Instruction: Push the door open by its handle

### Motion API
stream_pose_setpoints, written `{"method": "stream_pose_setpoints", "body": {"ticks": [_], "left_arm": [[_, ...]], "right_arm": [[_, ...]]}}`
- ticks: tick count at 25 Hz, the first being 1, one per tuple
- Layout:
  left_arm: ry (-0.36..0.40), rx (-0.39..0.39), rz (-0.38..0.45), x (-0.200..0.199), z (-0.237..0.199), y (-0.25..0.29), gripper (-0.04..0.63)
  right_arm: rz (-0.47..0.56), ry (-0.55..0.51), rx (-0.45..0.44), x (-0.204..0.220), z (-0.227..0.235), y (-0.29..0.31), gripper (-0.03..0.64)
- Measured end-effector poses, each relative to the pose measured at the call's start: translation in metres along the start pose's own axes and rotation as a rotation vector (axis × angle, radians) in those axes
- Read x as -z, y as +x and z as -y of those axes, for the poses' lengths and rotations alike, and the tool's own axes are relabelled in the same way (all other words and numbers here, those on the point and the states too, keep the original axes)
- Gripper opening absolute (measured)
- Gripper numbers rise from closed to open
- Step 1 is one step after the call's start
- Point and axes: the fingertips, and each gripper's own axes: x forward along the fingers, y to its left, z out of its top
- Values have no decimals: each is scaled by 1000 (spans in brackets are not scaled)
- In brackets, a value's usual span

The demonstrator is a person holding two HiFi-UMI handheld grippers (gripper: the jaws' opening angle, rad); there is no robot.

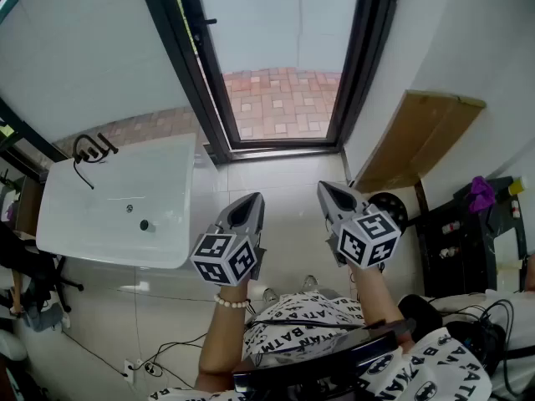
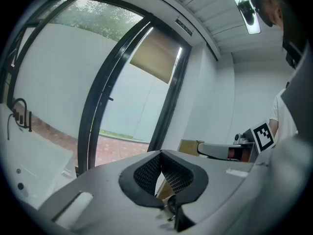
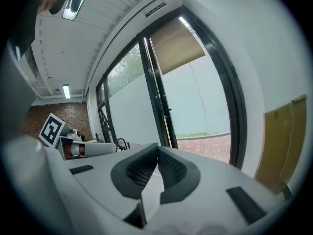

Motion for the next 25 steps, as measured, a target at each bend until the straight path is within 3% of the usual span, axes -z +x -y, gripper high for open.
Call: {"method": "stream_pose_setpoints", "body": {"ticks": [10, 11, 13, 14, 25], "left_arm": [[0, -20, -3, -1, 3, 22, -2], [1, -24, -5, -1, 3, 26, -2], [4, -31, -9, 1, 4, 35, -2], [5, -34, -12, 1, 5, 39, -2], [-1, -71, -24, -6, -25, 95, -2]], "right_arm": [[33, 2, -30, -12, 23, 7, 25], [32, 2, -36, -13, 27, 9, 36], [22, 4, -55, -12, 36, 13, 134], [17, 5, -64, -12, 40, 15, 141], [8, -23, -112, -28, 81, 68, 143]]}}
